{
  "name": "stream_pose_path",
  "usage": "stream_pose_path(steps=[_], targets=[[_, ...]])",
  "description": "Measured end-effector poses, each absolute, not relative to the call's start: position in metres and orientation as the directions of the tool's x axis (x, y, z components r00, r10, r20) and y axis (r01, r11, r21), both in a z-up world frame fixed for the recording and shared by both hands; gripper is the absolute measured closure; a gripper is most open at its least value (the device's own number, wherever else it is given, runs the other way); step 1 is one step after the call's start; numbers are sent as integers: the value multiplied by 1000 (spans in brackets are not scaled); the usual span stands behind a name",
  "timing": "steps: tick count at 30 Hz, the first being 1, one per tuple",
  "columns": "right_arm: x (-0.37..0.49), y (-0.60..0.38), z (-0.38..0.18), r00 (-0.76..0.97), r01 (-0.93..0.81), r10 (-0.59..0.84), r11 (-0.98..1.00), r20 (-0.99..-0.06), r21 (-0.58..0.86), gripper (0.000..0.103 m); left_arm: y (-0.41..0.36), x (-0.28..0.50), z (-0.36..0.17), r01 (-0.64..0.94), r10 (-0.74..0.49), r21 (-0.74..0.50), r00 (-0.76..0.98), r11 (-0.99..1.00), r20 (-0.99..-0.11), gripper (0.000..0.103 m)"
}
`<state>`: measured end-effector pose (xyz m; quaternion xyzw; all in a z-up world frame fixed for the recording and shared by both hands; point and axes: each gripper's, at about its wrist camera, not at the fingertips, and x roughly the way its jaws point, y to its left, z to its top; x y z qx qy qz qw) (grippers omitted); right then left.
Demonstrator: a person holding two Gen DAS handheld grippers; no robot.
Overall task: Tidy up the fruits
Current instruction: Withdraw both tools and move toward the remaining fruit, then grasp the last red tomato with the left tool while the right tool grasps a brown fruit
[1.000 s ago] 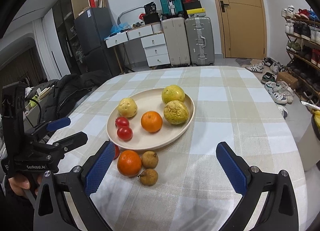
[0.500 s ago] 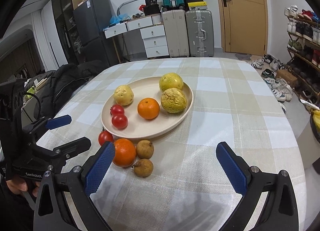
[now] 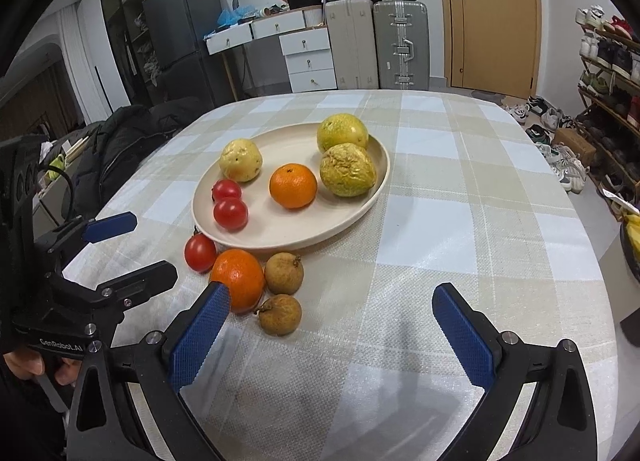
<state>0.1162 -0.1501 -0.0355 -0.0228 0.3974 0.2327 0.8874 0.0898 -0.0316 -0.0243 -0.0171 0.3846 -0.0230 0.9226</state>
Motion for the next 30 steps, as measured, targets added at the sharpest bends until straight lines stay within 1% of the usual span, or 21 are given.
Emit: stream_pose_path(steps=[7, 14, 17, 18, 19, 21, 23, 25, 26, 28, 30], targets=[[116, -143, -43, 542, -450, 381, 885, -749, 124, 0, -32, 95, -33, 27, -52, -46, 679, 999, -733, 1], [122, -143, -59, 488, -436, 361, 890, -794, 137, 0, -31, 97, -36, 25, -50, -45, 672, 999, -739, 1], [121, -142, -59, 492, -443, 361, 887, -792, 129, 1, -30, 99, -37, 21, -53, -52, 667, 998, -743, 1], [120, -141, -59, 494, -445, 361, 886, -791, 127, 4, -29, 99, -38, 20, -53, -53, 666, 998, -744, 1], [120, -140, -58, 494, -451, 364, 884, -790, 126, 11, -29, 99, -38, 20, -54, -54, 665, 998, -745, 1], [119, -138, -58, 485, -465, 371, 876, -792, 126, 22, -29, 99, -39, 20, -54, -54, 663, 998, -747, 1], [118, -135, -58, 490, -473, 365, 874, -792, 110, 25, -29, 100, -40, 19, -52, -53, 661, 998, -749, 1], [116, -133, -57, 482, -496, 387, 860, -786, 119, 33, -29, 100, -40, 19, -53, -54, 660, 998, -749, 1], [115, -132, -57, 483, -501, 383, 858, -787, 111, 35, -29, 101, -40, 18, -52, -53, 660, 998, -750, 1], [114, -129, -57, 483, -512, 385, 853, -786, 103, 45, -29, 101, -41, 18, -51, -53, 659, 998, -750, 1], [112, -128, -56, 478, -524, 398, 845, -783, 110, 52, -29, 102, -42, 16, -51, -54, 657, 998, -752, 1]])
